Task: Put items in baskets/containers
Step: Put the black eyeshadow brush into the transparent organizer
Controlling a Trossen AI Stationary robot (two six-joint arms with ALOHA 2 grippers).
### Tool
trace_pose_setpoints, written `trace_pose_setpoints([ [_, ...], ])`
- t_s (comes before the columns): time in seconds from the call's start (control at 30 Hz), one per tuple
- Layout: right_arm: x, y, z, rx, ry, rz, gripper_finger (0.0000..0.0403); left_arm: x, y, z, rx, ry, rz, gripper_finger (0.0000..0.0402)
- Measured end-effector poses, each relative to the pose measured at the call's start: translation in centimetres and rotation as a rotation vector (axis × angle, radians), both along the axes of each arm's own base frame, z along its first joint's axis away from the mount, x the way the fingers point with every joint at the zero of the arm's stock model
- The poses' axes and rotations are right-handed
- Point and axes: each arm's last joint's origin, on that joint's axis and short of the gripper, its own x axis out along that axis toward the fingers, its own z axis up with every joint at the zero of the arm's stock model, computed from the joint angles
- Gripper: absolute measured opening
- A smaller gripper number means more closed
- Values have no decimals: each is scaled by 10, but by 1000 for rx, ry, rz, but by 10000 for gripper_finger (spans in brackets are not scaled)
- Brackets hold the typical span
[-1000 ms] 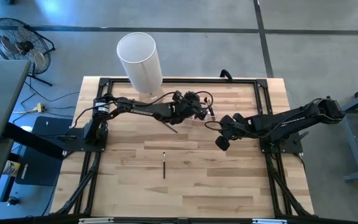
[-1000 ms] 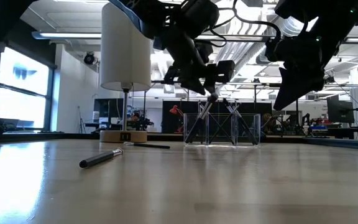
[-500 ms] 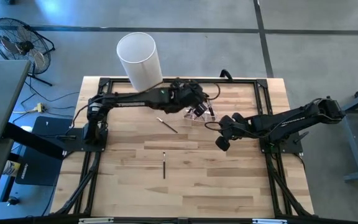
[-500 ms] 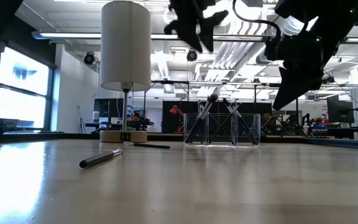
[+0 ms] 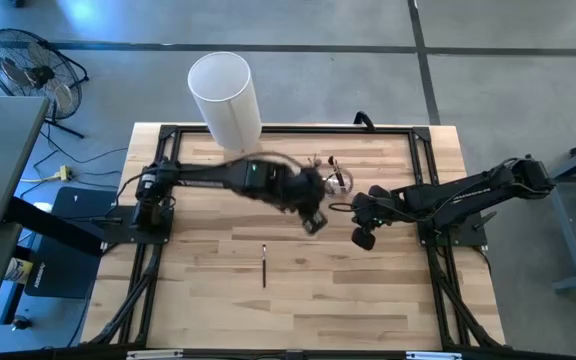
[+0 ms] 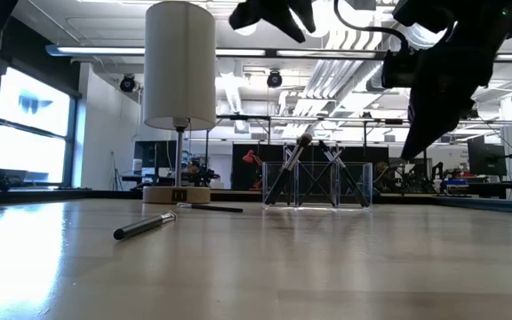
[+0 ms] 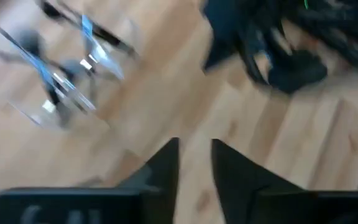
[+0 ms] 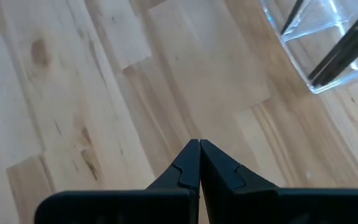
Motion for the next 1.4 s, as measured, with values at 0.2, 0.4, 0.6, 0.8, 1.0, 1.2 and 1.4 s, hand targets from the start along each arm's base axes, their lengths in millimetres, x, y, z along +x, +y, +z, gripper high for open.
trace_pose_setpoints([
  [0.2, 0, 0, 0, 4, 2, 19, 4, -4, -47, -38, -110, 91, 17, 12],
  [0.4, 0, 1, 0, 16, 2, 26, 1, -12, -89, -71, -234, 177, -145, 4],
  [0.6, 2, 1, 1, 32, -19, 5, 3, -18, -106, -112, -296, 201, -225, 1],
  [0.8, 6, 3, 3, 87, -66, 1, 3, -58, -92, -141, -319, 224, -152, 1],
  [1.0, 13, 3, 9, 114, -159, -19, 1, -119, -64, -142, -294, 144, 0, 0],
  [1.2, 19, 2, 15, 119, -263, -114, 1, -178, -34, -152, -356, 105, 283, 0],
  [1.4, 17, 0, 13, 104, -255, -209, 1, -193, -16, -159, -483, 18, 625, 1],
])
